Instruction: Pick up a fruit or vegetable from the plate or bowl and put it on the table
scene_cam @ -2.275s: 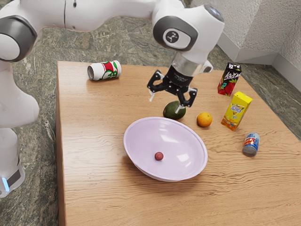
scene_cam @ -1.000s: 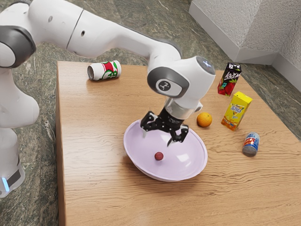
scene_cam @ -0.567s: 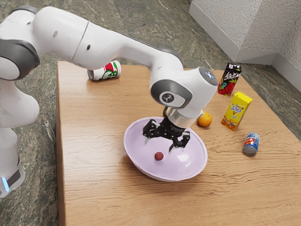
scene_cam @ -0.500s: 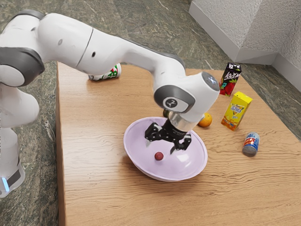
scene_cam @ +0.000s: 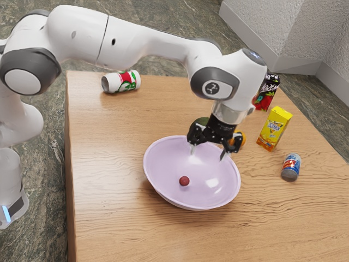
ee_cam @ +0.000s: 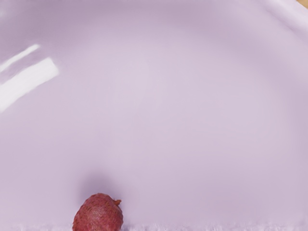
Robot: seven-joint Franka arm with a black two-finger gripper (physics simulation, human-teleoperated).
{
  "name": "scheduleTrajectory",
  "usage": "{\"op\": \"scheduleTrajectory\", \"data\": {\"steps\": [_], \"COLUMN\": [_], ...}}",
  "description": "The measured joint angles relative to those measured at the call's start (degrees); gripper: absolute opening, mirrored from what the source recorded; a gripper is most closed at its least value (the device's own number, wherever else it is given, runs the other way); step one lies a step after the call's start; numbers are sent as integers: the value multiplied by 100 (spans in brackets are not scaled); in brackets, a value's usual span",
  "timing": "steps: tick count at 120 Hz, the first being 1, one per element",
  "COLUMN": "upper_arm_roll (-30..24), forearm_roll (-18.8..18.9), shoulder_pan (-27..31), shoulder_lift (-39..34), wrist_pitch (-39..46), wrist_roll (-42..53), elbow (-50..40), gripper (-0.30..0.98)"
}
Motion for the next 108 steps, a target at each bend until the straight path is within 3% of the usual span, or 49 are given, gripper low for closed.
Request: {"op": "scheduleTrajectory", "data": {"steps": [34, 58, 84, 108], "upper_arm_roll": [87, -27, -27, 49], "forearm_roll": [-103, -119, 4, -95], "shoulder_pan": [129, -132, -96, -18], "shoulder_lift": [21, 48, 103, 89], "wrist_pitch": [160, 179, 115, 303], "wrist_roll": [207, 296, 595, 1065], "elbow": [-97, -194, -268, -727], "gripper": [69, 69, 69, 69]}}
